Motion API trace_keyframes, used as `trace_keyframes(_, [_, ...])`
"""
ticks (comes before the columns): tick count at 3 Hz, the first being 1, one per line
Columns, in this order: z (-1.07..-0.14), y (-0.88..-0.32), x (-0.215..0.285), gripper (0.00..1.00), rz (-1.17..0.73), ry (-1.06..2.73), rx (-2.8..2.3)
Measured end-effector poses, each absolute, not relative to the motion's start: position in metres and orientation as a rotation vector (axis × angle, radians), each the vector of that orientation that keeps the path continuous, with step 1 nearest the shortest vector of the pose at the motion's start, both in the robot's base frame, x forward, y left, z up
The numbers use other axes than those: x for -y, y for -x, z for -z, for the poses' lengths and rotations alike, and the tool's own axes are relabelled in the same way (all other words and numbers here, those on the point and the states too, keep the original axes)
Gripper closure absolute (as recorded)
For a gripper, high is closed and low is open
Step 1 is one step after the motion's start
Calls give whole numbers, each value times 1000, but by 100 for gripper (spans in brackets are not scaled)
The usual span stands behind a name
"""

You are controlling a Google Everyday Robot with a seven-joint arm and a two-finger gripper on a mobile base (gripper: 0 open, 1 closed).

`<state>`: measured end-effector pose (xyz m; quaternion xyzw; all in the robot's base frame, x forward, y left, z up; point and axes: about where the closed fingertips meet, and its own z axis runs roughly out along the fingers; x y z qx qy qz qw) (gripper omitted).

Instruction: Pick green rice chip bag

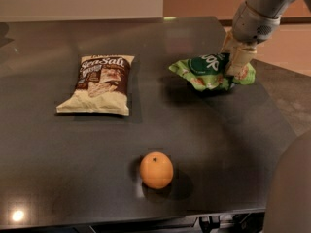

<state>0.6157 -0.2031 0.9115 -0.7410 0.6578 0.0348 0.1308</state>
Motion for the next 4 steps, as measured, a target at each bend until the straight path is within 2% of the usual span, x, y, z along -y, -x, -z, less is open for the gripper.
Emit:
trace_keyframes(2, [-977, -603, 173, 100, -54, 2209, -1639])
trace_keyframes(4, [-995, -607, 160, 100, 2, 2224, -1535])
